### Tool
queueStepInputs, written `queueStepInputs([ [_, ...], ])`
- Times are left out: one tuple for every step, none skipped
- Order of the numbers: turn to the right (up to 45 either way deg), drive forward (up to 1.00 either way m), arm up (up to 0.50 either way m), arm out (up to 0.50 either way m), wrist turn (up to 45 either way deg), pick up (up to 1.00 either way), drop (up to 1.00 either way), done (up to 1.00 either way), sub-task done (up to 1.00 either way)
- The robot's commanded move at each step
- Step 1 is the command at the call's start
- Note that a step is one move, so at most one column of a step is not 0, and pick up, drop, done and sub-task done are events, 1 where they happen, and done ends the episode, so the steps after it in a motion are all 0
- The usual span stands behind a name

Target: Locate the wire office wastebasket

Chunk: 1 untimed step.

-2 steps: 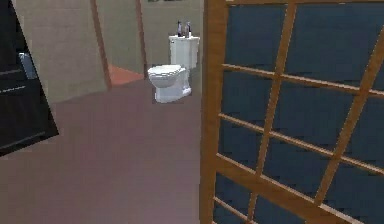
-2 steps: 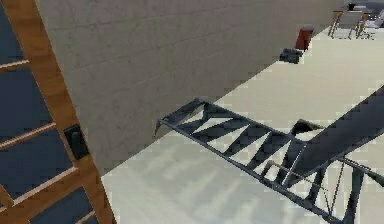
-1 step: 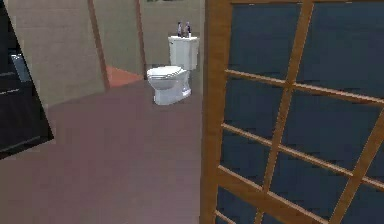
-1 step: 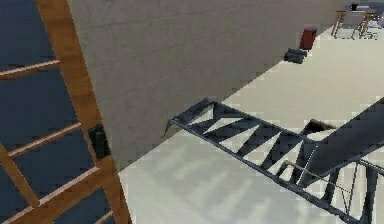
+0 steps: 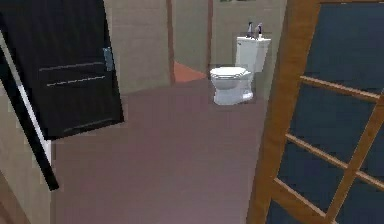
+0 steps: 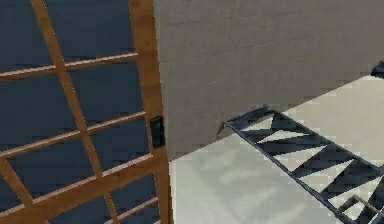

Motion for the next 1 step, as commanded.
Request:
queueStepInputs([
  [0.0,0.80,0.00,0.00,0.0,0.00,0.00,0.00,0.00],
])
